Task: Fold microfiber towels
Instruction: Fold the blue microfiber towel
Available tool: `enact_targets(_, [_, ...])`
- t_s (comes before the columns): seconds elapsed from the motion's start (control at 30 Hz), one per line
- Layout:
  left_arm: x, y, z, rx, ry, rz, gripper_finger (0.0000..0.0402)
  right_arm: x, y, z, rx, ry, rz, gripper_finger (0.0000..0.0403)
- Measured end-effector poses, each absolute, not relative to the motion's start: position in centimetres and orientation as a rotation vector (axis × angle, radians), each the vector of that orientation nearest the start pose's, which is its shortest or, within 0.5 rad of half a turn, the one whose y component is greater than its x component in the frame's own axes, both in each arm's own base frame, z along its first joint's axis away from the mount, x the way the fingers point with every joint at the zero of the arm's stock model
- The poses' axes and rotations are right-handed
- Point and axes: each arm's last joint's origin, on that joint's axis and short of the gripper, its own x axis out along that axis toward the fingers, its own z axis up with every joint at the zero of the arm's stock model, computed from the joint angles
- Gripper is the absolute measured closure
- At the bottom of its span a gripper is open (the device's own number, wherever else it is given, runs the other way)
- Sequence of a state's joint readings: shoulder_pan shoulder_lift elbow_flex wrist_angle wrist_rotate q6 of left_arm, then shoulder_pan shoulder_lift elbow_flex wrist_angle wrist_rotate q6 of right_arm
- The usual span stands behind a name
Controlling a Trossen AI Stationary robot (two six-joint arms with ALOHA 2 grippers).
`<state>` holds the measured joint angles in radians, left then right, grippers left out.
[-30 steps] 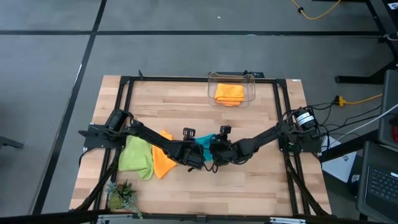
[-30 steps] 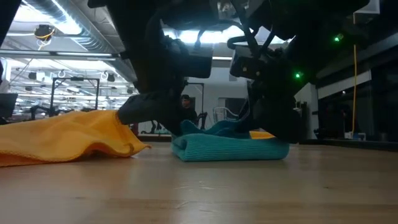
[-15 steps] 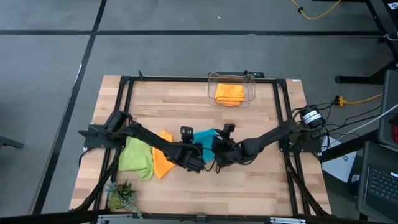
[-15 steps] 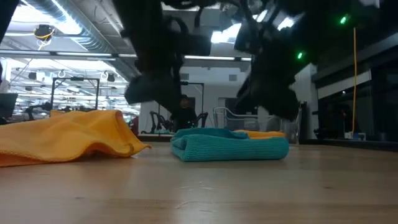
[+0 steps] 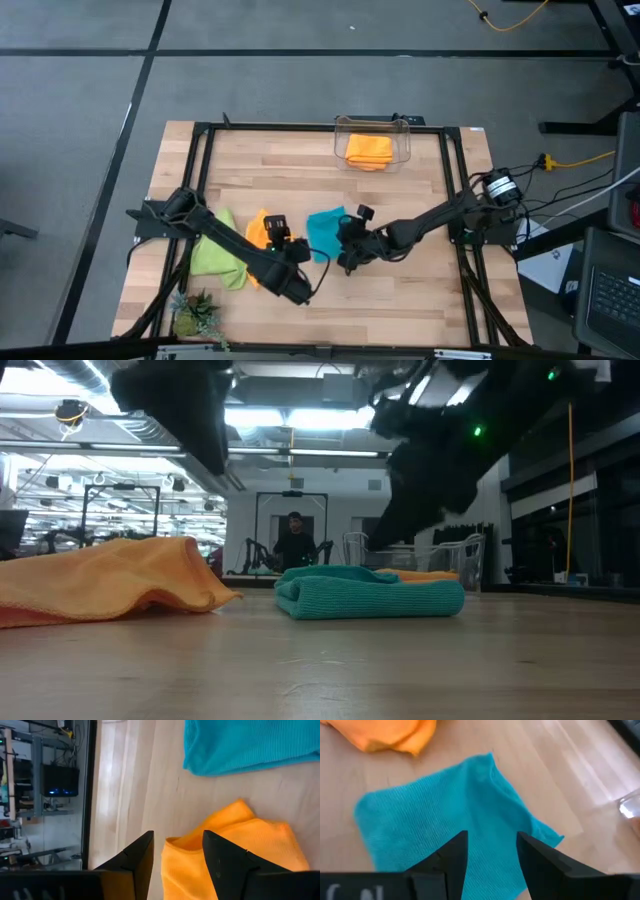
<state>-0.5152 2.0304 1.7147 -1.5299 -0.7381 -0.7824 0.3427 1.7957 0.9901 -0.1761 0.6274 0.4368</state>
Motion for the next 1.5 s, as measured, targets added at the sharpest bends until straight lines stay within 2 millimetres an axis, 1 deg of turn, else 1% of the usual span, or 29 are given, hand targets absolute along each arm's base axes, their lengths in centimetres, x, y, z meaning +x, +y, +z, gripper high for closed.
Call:
enact_targets(0.13, [32.2, -17.1, 23.6, 0.453, 1.244, 0.67, 0.024, 33.5, 8.2, 13.9, -0.03, 0.827, -0.478, 0.0232])
enact_targets(0.27, [32.1, -17.3, 23.6, 0.454, 1.239, 0.665, 0.024, 33.9, 6.0, 13.6, -0.031, 0.836, -0.555, 0.0232])
enact_targets(0.47, [32.1, -17.4, 23.6, 0.456, 1.238, 0.665, 0.024, 33.8, 2.7, 13.3, -0.05, 0.906, -0.654, 0.0232])
enact_targets(0.57, [32.1, -17.4, 23.6, 0.456, 1.238, 0.665, 0.024, 33.9, 1.8, 13.5, -0.06, 0.893, -0.704, 0.0232])
enact_targets(0.63, [32.1, -17.4, 23.6, 0.456, 1.238, 0.664, 0.024, 34.1, 1.7, 13.8, -0.078, 0.892, -0.701, 0.0232])
enact_targets(0.7, [32.1, -17.4, 23.6, 0.456, 1.238, 0.664, 0.024, 34.3, 1.9, 14.0, -0.093, 0.891, -0.685, 0.0232])
enact_targets(0.77, [32.1, -17.4, 23.6, 0.456, 1.238, 0.664, 0.024, 34.7, 2.5, 14.5, -0.085, 0.887, -0.642, 0.0232])
enact_targets(0.93, [32.0, -17.4, 23.6, 0.446, 1.233, 0.671, 0.024, 35.5, 5.4, 16.1, -0.077, 0.858, -0.417, 0.0232])
enact_targets(1.0, [31.8, -17.6, 23.6, 0.444, 1.232, 0.682, 0.024, 35.9, 6.7, 16.4, -0.055, 0.791, -0.322, 0.0232])
enact_targets(1.07, [31.5, -17.8, 23.7, 0.443, 1.232, 0.695, 0.024, 36.4, 7.8, 16.2, 0.001, 0.696, -0.261, 0.0232])
enact_targets(1.17, [31.2, -18.2, 23.7, 0.438, 1.22, 0.69, 0.024, 36.6, 8.5, 14.8, 0.023, 0.632, -0.272, 0.0232])
enact_targets(1.23, [31.0, -18.7, 23.7, 0.444, 1.216, 0.68, 0.024, 36.8, 8.8, 13.7, 0.021, 0.599, -0.309, 0.0232])
enact_targets(1.3, [30.8, -18.9, 23.7, 0.447, 1.212, 0.673, 0.024, 37.0, 9.1, 12.4, 0.041, 0.585, -0.306, 0.0232])
enact_targets(1.4, [30.6, -19.2, 23.7, 0.454, 1.207, 0.666, 0.024, 37.5, 10.0, 10.8, 0.074, 0.574, -0.218, 0.0232])
enact_targets(1.5, [30.5, -19.4, 23.7, 0.458, 1.2, 0.664, 0.024, 37.5, 10.8, 10.4, 0.09, 0.567, -0.17, 0.0232])
